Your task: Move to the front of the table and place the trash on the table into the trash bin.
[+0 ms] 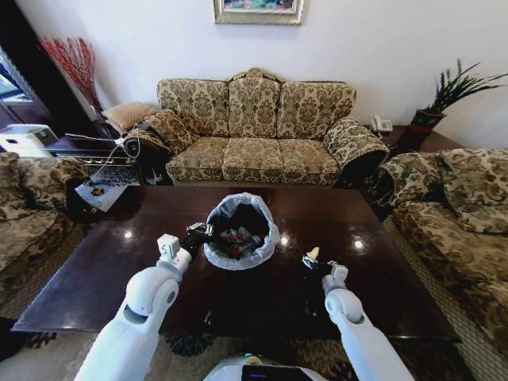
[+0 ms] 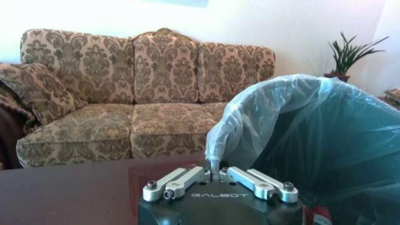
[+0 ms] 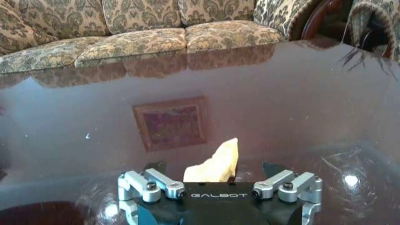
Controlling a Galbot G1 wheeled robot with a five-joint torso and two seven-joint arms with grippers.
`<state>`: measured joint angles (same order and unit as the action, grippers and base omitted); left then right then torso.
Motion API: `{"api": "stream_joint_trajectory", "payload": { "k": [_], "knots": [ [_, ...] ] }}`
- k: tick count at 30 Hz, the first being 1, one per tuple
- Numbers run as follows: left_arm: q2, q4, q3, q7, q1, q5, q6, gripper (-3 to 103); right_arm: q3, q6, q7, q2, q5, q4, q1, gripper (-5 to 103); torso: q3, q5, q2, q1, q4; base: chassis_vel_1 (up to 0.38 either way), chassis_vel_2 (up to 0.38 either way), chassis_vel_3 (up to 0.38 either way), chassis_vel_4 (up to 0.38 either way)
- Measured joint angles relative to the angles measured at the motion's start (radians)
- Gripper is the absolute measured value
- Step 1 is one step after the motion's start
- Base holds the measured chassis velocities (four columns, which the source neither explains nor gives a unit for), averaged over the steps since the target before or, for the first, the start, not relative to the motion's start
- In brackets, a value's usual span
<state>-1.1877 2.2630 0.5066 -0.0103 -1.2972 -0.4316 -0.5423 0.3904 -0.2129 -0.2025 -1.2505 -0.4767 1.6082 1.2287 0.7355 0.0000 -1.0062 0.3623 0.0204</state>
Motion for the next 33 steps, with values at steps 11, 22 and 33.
{"api": "stream_joint_trajectory", "payload": {
  "k": [11,22,33],
  "knots": [
    [-0.007,-0.01,-0.006,0.0,0.002,0.007,0.011,1,0.0,0.014,-0.003,-0.012,0.033,-0.043,-0.012,61,0.0,0.0,0.0,0.0,0.0,0.0,0.0,0.0,0.0],
    [-0.006,-0.01,-0.005,0.001,0.002,0.008,0.014,1,0.01,0.017,-0.006,0.007,0.035,-0.054,-0.029,18,0.0,0.0001,0.0,0.0,0.0,0.0,0.0,0.0,0.0],
    [-0.007,-0.001,-0.006,0.002,-0.007,0.01,0.016,1,0.035,0.046,-0.02,0.028,0.069,0.125,-0.027,0,0.0,0.0003,0.0,0.0,0.0,0.0,0.0,0.0,0.0]
  ]
}}
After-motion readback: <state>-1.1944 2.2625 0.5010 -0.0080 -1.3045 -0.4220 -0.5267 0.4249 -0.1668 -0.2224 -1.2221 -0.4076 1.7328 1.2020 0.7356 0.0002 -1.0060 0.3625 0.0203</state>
